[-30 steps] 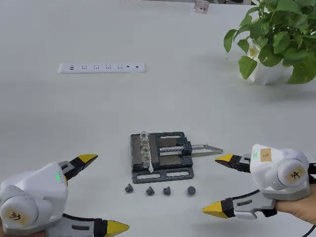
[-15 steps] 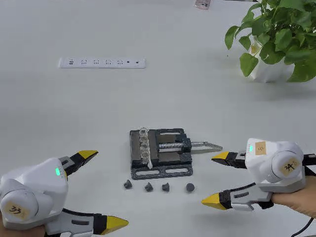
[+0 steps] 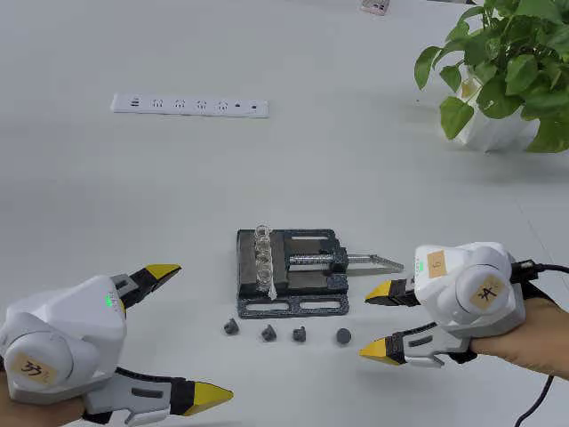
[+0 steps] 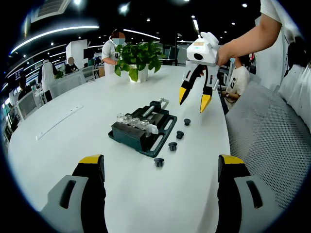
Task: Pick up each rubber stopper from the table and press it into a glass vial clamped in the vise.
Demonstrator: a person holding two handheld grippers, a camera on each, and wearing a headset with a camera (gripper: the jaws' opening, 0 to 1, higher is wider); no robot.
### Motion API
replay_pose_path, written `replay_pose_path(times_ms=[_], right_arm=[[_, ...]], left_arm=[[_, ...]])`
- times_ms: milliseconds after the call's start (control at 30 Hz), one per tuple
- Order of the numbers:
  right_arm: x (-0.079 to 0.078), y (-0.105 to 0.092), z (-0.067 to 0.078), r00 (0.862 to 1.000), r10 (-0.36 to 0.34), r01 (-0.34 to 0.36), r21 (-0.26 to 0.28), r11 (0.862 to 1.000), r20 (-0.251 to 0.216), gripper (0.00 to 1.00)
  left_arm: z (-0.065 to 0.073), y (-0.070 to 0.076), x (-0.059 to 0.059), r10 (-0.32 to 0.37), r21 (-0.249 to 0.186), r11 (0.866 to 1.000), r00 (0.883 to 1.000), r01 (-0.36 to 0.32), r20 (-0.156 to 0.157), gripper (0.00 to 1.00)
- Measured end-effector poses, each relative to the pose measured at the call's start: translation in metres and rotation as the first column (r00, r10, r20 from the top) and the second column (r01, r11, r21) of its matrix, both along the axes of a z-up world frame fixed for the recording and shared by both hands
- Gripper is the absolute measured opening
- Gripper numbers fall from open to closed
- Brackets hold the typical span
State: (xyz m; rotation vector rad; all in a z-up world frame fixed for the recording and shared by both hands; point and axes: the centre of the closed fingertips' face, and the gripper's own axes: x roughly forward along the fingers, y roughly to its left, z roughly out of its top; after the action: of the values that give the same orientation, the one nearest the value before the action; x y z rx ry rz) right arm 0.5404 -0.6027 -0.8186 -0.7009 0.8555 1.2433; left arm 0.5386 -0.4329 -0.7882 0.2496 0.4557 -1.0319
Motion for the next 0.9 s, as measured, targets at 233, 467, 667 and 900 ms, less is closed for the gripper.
replay_pose_path(times_ms=[233,467,667,900], right_arm=[[-0.001,0.007,-0.005,0.998,0.054,-0.055,-0.034,0.998,-0.015,0.25],[-0.005,0.011,-0.015,0.994,0.108,-0.110,-0.079,0.991,-0.033,0.20],[-0.006,0.014,-0.022,0.989,0.145,-0.149,-0.110,0.983,-0.040,0.17],[-0.004,0.013,-0.027,0.983,0.181,-0.185,-0.144,0.972,-0.041,0.14]], left_arm=[[-0.002,0.001,0.000,0.004,-0.002,1.000,1.000,-0.004,-0.001,0.97],[-0.002,0.001,0.000,0.012,-0.010,1.000,1.000,-0.012,-0.004,0.96],[-0.003,0.002,0.000,0.021,-0.016,1.000,1.000,-0.021,-0.005,0.96],[-0.004,0.002,0.000,0.031,-0.027,0.999,0.999,-0.031,-0.009,0.95]])
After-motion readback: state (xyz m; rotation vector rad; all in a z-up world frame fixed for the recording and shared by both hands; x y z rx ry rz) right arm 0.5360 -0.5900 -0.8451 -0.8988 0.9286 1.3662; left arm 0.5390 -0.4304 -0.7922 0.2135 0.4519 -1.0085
